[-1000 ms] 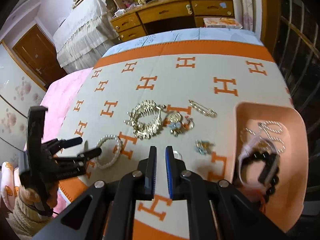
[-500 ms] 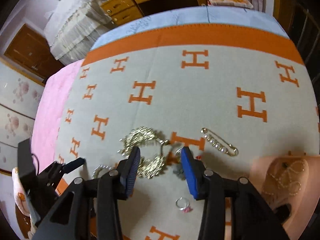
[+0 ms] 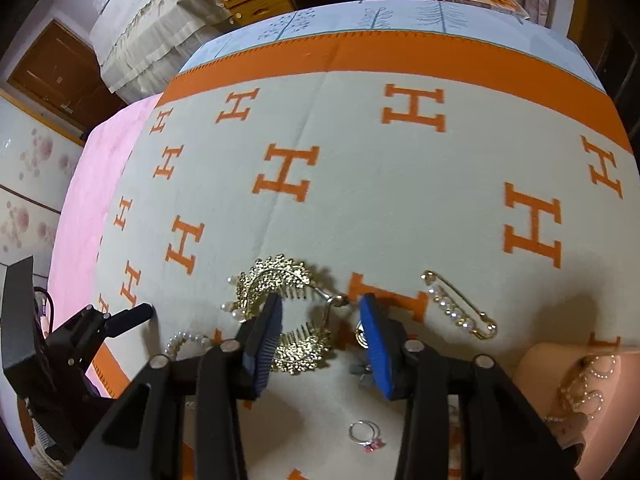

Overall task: Organize jewelry
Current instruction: 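Grasp the pearl bracelet with the left tool while the right tool grasps the gold hair comb, then carry the pearl bracelet and gold comb into the pink box and open both tools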

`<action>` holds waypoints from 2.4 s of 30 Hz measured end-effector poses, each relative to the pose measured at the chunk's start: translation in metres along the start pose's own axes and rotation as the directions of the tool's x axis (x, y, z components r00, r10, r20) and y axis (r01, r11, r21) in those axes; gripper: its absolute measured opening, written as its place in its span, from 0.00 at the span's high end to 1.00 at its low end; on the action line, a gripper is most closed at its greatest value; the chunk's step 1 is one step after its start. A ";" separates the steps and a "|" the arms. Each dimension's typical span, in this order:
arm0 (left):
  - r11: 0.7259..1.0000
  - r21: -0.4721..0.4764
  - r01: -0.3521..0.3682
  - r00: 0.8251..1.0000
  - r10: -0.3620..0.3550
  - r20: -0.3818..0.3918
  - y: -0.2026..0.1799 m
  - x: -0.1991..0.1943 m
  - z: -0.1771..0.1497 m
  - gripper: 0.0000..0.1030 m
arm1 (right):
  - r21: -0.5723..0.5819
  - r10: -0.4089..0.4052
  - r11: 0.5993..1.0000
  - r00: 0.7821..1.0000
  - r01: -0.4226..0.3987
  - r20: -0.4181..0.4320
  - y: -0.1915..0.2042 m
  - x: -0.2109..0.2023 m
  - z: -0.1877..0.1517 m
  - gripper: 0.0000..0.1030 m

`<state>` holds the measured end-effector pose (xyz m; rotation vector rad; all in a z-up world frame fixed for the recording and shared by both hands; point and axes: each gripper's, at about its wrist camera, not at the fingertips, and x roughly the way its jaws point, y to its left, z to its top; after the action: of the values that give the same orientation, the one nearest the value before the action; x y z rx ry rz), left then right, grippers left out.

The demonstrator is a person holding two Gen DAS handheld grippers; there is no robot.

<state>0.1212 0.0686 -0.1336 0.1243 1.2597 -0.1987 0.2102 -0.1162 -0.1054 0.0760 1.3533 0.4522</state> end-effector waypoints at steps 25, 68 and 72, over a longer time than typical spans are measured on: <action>0.950 -0.202 0.240 0.971 -0.240 0.025 0.015 -0.028 -0.002 0.95 | -0.077 0.090 0.995 0.938 -0.068 0.334 0.022 -0.102 -0.048 0.96; 0.862 0.301 0.408 0.872 -0.465 0.151 -0.234 -0.123 0.080 0.95 | 0.293 -0.121 0.955 0.843 -0.046 0.525 -0.111 -0.187 -0.204 0.96; 0.864 0.303 0.403 0.877 -0.459 0.141 -0.248 -0.109 0.085 0.95 | 0.307 -0.130 0.951 0.843 -0.044 0.522 -0.117 -0.184 -0.206 0.96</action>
<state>0.1154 -0.1818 -0.0003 0.0455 1.0300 -0.7574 0.0190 -0.3305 -0.0182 0.4043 0.8518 0.1519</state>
